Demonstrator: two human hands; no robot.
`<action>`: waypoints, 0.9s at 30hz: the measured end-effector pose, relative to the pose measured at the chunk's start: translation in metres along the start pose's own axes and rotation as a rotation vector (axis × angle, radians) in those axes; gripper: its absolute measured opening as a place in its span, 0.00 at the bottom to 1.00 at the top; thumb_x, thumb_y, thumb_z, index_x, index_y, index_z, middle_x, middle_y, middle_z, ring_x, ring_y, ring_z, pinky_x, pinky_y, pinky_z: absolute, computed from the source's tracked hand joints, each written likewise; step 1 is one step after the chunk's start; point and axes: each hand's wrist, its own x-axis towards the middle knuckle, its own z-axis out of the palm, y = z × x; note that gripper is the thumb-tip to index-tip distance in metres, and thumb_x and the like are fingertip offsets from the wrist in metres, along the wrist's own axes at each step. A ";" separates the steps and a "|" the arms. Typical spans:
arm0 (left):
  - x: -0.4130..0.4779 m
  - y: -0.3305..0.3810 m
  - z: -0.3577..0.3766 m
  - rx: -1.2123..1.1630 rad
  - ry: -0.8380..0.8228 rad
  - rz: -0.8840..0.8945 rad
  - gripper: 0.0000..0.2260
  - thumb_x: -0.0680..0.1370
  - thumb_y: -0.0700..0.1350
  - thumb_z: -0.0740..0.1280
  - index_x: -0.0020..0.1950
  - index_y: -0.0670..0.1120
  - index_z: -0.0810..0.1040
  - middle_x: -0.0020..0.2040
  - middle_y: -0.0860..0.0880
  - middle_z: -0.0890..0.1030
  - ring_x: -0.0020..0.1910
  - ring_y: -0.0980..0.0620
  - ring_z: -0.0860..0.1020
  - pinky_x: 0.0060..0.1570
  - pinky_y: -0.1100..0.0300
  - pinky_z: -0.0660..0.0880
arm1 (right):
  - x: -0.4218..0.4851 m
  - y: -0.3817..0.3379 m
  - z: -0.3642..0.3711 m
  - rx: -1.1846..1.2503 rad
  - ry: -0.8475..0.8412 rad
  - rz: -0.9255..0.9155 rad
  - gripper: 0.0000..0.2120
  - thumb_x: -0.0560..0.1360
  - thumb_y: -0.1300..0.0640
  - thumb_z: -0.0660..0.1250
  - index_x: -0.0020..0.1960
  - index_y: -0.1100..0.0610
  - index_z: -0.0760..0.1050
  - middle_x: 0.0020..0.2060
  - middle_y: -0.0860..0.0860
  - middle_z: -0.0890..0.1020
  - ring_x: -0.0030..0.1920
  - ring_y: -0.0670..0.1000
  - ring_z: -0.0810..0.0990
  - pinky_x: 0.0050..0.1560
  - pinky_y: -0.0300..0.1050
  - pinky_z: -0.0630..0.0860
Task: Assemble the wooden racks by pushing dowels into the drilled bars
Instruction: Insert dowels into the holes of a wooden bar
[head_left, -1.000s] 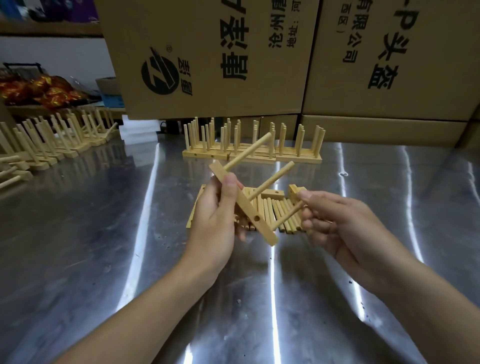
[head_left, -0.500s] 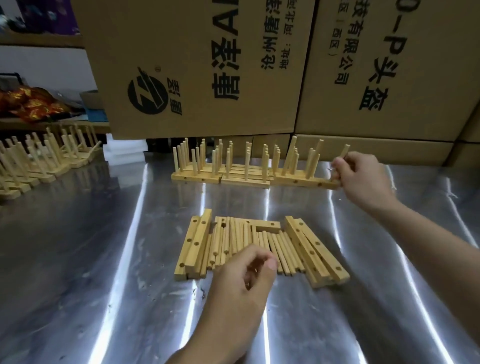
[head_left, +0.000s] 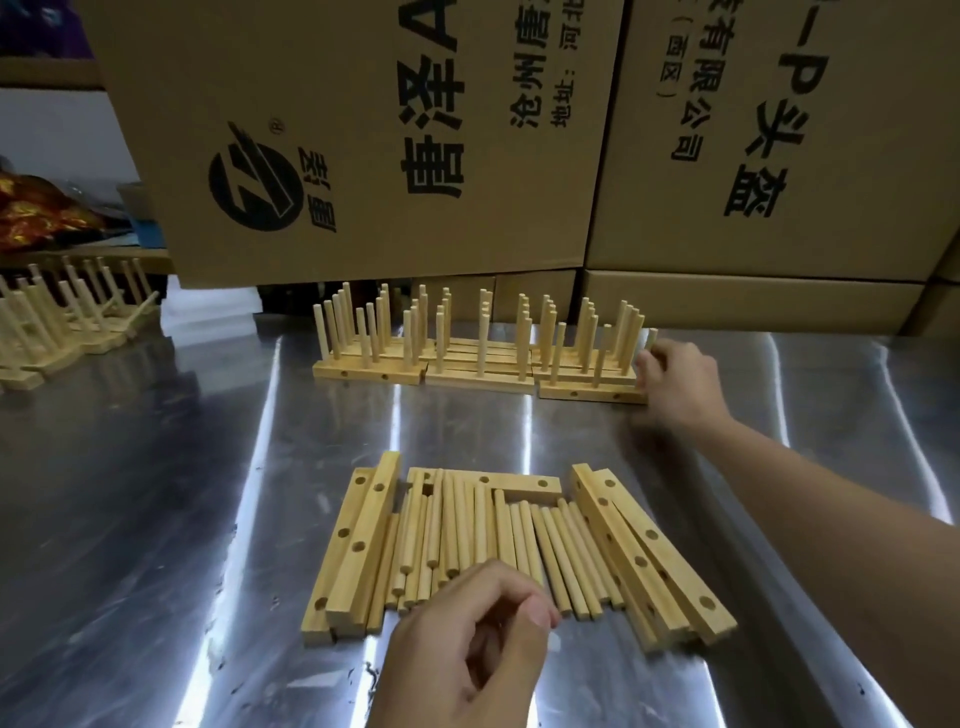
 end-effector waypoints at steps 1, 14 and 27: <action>0.001 0.000 0.000 -0.005 0.002 -0.002 0.07 0.80 0.52 0.71 0.42 0.57 0.83 0.31 0.46 0.75 0.30 0.56 0.70 0.34 0.65 0.65 | -0.001 -0.002 0.002 0.005 -0.002 -0.002 0.15 0.86 0.57 0.62 0.47 0.63 0.81 0.43 0.60 0.84 0.49 0.62 0.82 0.54 0.60 0.79; 0.000 0.006 0.000 -0.040 0.058 0.054 0.08 0.79 0.52 0.67 0.43 0.54 0.83 0.30 0.53 0.73 0.30 0.55 0.69 0.32 0.65 0.64 | -0.077 -0.012 -0.047 0.162 -0.085 0.167 0.12 0.82 0.53 0.70 0.64 0.55 0.81 0.41 0.53 0.87 0.47 0.54 0.85 0.54 0.55 0.82; -0.005 0.003 0.000 -0.008 0.109 0.104 0.12 0.85 0.45 0.66 0.44 0.55 0.83 0.33 0.59 0.77 0.32 0.61 0.73 0.35 0.69 0.69 | -0.219 -0.010 -0.085 0.068 -0.212 -0.027 0.07 0.81 0.42 0.70 0.50 0.44 0.83 0.40 0.40 0.84 0.43 0.33 0.79 0.36 0.29 0.71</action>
